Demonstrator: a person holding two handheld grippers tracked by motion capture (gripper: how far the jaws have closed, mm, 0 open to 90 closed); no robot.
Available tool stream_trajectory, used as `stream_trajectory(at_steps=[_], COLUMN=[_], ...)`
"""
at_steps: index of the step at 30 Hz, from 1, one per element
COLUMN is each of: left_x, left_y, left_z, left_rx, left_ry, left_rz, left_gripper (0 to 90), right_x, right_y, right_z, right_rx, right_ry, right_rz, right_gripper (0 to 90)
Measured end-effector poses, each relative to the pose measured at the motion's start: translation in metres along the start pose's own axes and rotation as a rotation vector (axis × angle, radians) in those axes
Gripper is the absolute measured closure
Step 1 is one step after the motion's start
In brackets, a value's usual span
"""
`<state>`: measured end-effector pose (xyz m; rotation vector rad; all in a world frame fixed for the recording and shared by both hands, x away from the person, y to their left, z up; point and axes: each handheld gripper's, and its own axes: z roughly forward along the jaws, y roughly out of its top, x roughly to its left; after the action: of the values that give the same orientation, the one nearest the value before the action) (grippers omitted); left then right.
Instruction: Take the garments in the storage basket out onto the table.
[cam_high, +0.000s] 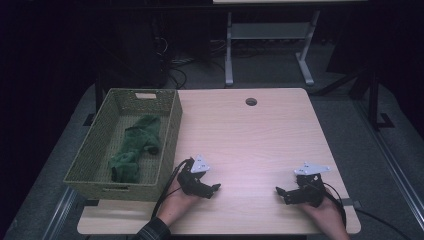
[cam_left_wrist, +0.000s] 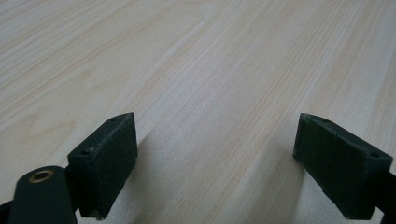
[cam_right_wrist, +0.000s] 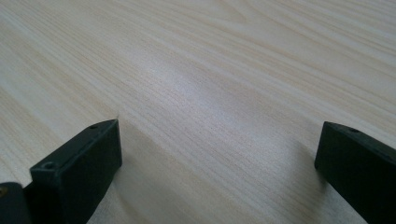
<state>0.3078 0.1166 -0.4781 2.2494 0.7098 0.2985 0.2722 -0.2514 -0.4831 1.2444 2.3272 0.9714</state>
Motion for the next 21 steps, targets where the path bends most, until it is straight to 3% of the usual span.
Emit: stream_trajectory(at_steps=[15,21], left_x=[-0.0006,-0.0003], left_y=[0.0011,0.0044], left_z=[0.0011,0.0013], left_rx=[0.0,0.021], left_ry=[0.003,-0.004], left_rz=[-0.005,0.006], left_gripper=[12.9,13.3], right_x=[0.0001,0.0001], right_y=[0.0,0.0], right_z=[0.0,0.0], right_rx=[0.0,0.0], right_ry=[0.0,0.0], right_rz=[0.001,0.001], right_gripper=[0.3,0.3])
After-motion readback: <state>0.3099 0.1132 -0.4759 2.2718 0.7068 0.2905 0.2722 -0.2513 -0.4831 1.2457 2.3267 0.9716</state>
